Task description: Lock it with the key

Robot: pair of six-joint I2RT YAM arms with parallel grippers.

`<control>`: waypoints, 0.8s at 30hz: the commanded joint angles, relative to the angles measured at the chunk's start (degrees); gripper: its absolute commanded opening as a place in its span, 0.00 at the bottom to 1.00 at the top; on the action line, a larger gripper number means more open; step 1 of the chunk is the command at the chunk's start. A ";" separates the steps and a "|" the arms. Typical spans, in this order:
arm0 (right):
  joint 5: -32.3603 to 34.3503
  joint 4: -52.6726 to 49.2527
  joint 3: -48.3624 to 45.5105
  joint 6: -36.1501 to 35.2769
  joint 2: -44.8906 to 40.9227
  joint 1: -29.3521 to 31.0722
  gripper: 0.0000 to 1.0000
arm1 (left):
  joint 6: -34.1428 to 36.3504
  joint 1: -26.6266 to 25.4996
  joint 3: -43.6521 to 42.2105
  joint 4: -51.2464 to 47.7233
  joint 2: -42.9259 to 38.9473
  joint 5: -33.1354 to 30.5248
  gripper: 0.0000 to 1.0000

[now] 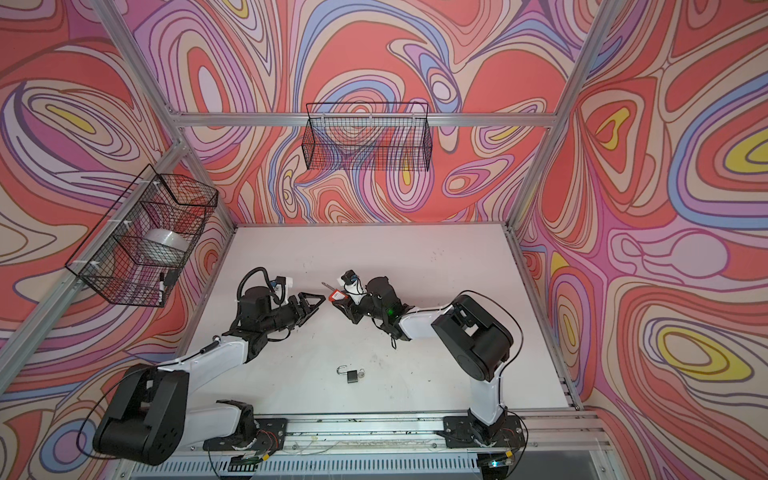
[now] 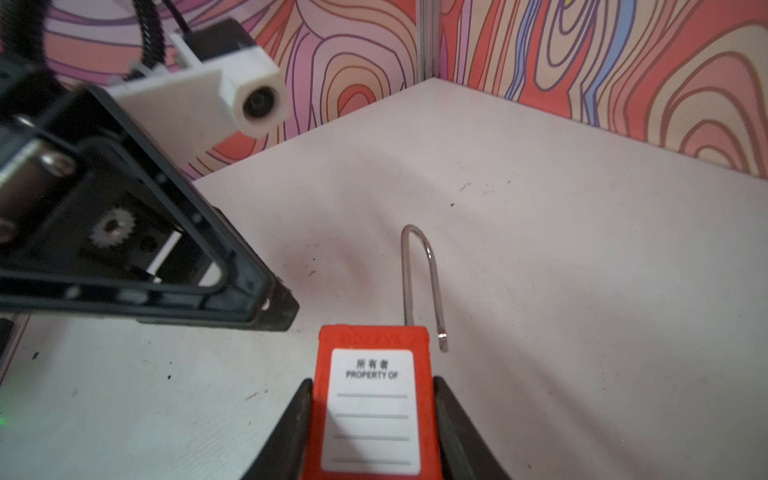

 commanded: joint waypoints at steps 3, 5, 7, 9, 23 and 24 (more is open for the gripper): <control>-0.84 0.62 -0.49 1.48 -3.59 -0.05 0.25 | -7.95 -1.75 5.23 16.68 6.51 7.10 0.60; -1.40 -0.61 0.21 1.09 -3.81 -0.04 0.25 | -9.38 -2.34 5.72 19.57 8.21 7.32 0.59; -1.87 -1.11 0.50 0.99 -3.80 -0.05 0.25 | -10.51 -2.74 6.12 22.23 9.54 7.50 0.56; -2.07 -1.31 0.65 0.83 -3.81 -0.07 0.25 | -11.21 -3.00 6.16 23.85 10.40 7.17 0.50; -4.01 -1.70 2.67 0.52 -2.90 -0.32 0.25 | -12.14 -3.97 6.24 25.28 10.73 7.14 0.19; -4.35 -1.85 2.84 0.57 -2.76 -0.32 0.26 | -12.04 -3.97 6.26 25.11 10.53 7.14 0.20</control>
